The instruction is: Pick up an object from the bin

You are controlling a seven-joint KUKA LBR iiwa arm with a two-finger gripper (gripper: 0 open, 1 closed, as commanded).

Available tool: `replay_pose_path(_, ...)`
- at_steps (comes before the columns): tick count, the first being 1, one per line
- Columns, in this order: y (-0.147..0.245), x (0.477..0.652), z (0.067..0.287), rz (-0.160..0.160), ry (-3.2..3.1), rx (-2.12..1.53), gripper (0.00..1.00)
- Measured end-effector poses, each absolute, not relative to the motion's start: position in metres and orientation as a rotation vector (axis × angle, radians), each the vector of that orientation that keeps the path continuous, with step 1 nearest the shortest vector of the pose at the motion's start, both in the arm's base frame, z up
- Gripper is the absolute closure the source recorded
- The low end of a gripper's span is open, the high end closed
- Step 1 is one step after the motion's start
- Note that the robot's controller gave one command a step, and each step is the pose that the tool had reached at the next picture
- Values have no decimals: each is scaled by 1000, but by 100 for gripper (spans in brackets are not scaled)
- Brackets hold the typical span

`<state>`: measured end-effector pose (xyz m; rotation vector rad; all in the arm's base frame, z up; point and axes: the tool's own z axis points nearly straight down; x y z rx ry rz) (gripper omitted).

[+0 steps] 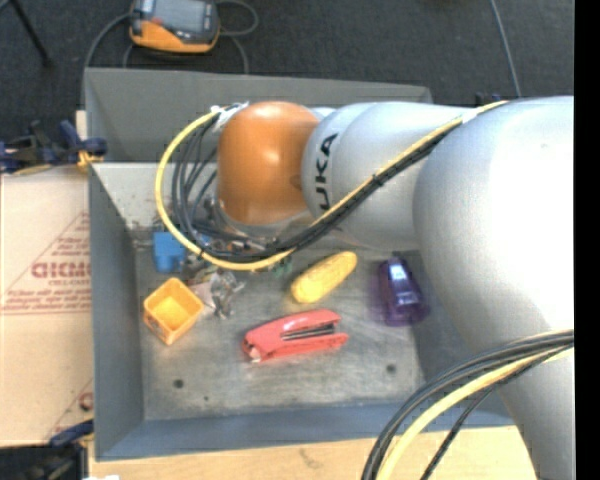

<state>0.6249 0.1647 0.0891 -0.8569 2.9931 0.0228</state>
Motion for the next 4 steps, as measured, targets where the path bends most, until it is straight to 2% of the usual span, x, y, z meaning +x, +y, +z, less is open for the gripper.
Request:
replay_pose_path(1, 159, 633, 277, -2, 2990, -940, 100)
replay_pose_path(2, 159, 633, 276, 1, 2991, -940, 100)
replay_pose_path(3, 170, 640, 242, 2, 3010, -851, 100)
replay_pose_path(4, 229, 621, 164, 4, 2970, -1008, 0)
